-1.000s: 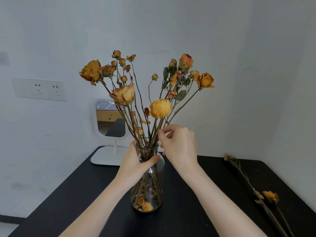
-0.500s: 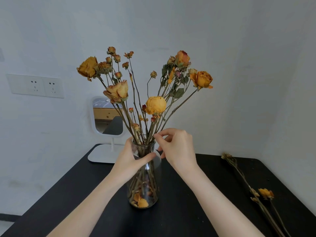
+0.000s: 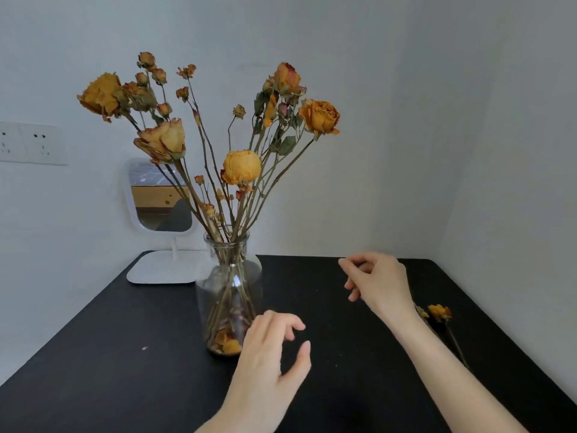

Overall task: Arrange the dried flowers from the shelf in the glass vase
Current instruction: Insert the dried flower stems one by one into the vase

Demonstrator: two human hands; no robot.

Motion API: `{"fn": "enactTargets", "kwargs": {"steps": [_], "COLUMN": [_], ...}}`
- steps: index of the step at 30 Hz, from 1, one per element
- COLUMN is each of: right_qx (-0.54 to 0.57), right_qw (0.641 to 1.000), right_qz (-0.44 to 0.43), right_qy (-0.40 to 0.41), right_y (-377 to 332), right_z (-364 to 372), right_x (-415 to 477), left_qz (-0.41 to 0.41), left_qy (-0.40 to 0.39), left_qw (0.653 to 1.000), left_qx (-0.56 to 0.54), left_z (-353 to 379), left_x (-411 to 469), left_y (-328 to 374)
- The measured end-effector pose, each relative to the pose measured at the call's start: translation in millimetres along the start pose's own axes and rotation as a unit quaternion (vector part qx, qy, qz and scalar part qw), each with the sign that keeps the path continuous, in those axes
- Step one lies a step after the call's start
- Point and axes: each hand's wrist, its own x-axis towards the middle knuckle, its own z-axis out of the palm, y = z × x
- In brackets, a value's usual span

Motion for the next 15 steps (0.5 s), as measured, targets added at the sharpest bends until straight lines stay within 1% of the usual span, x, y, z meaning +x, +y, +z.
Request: {"fn": "enactTargets", "kwargs": {"steps": [2,4,7,10,13,15], "right_qx": [-0.025,-0.042,-0.055,-0.074,-0.104,-0.135], "right_qw": [0.999,0.997,0.990,0.982,0.973,0.968], "right_qz": [0.032,0.069,0.123,0.170,0.205,0.212], "right_qy": [0.010,0.018,0.033,0.039,0.035,0.025], "right_y": [25.2,51.7,87.0,114.7,137.1,148.9], "right_z": [-16.6,-38.3,-71.2,-95.8,-111.8,-117.7], "right_x": [-2.1,-4.0,-5.4,-6.7,-8.0,-8.6], "left_qz": [0.010,-0.001,-0.026,-0.068,-0.110,-0.123], "left_qy": [-0.061,-0.090,-0.140,-0.197,-0.221,-0.229], "left_qw": [0.998,0.996,0.990,0.978,0.968,0.964], "left_qx": [0.015,0.013,0.020,0.029,0.037,0.054], "left_z": [21.7,45.7,82.1,115.0,144.9,162.7], "left_x": [9.0,19.8,37.3,55.1,69.3,76.2], "left_y": [7.4,12.7,19.7,29.9,42.2,50.7]}}
